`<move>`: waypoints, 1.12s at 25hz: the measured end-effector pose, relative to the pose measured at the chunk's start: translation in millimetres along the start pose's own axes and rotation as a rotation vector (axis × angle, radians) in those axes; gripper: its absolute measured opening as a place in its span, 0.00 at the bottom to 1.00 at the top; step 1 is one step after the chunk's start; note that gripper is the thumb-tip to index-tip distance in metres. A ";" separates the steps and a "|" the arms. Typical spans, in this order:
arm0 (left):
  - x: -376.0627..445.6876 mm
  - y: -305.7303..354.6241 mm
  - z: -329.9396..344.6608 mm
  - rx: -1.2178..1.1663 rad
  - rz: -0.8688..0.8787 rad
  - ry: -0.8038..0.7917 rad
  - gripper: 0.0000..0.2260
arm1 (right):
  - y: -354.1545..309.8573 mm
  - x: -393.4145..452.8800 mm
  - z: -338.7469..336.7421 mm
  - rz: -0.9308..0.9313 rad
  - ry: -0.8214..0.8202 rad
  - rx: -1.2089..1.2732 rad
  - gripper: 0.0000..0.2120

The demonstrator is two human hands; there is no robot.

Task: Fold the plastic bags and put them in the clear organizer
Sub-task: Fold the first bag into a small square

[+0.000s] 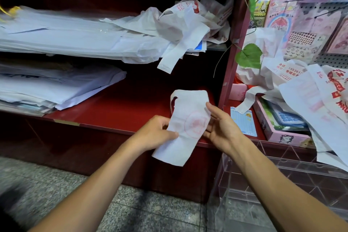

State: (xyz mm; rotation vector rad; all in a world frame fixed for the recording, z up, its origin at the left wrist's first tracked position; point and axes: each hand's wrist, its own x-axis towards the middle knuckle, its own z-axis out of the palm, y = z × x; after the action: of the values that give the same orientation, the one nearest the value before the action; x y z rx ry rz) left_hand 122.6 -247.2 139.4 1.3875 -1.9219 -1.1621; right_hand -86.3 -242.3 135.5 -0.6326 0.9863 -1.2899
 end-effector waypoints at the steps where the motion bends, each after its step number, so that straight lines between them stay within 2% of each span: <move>1: 0.9 -2.4 -3.2 0.070 0.016 -0.006 0.04 | -2.7 1.1 -3.7 -0.001 0.003 -0.013 0.08; 4: 2.0 -5.6 -12.4 0.124 0.016 -0.017 0.09 | -8.2 4.7 -11.1 -0.006 0.019 -0.078 0.03; 6: 3.5 -6.3 -17.7 0.227 0.034 0.013 0.09 | -8.6 8.2 -13.1 -0.019 0.064 -0.130 0.07; 9: 4.9 -7.9 -26.6 0.407 0.049 0.245 0.07 | -7.4 11.6 -15.6 -0.069 0.151 -0.108 0.12; 11: 6.4 -12.0 -32.6 0.373 0.061 0.394 0.07 | -7.9 10.4 -18.7 -0.084 0.111 -0.160 0.13; 12: 7.2 -14.4 -35.6 0.344 0.069 0.395 0.08 | -9.4 7.3 -19.1 -0.085 0.075 -0.232 0.11; 14: 7.0 -20.0 -40.6 0.324 0.074 0.301 0.10 | -12.4 2.1 -19.2 -0.106 0.027 -0.347 0.08; 16: 5.8 -26.9 -42.0 0.283 0.057 0.272 0.11 | -14.2 2.0 -20.1 -0.149 0.028 -0.327 0.08; 17: 5.9 -30.5 -41.2 0.254 0.050 0.330 0.12 | -14.7 3.3 -21.4 -0.157 0.038 -0.287 0.09; 19: 3.2 -36.5 -35.1 0.222 -0.041 0.576 0.19 | -14.4 5.5 -22.7 -0.143 0.026 -0.178 0.10; 20: 0.9 -37.2 -31.6 0.145 -0.132 0.666 0.23 | -14.2 6.0 -22.6 -0.135 0.010 -0.122 0.10; 21: -0.8 -37.2 -28.9 -0.010 -0.230 0.681 0.25 | -14.2 5.9 -22.0 -0.131 -0.009 -0.071 0.10; 23: -4.2 -35.5 -24.2 -0.403 -0.384 0.497 0.26 | -14.4 4.4 -18.6 -0.124 -0.056 0.026 0.12; 25: -6.1 -33.9 -20.7 -0.636 -0.447 0.296 0.27 | -14.9 1.8 -16.8 -0.113 -0.108 0.109 0.14; 28: -3.2 -32.3 -17.6 -0.780 -0.418 0.271 0.23 | -15.5 -1.1 -18.4 -0.096 -0.217 0.190 0.16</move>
State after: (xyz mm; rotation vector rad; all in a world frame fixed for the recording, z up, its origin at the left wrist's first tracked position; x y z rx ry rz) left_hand 153.9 -254.1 121.0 1.4045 -0.8411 -1.5802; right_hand -109.9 -241.9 140.3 -0.6633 0.6541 -1.3491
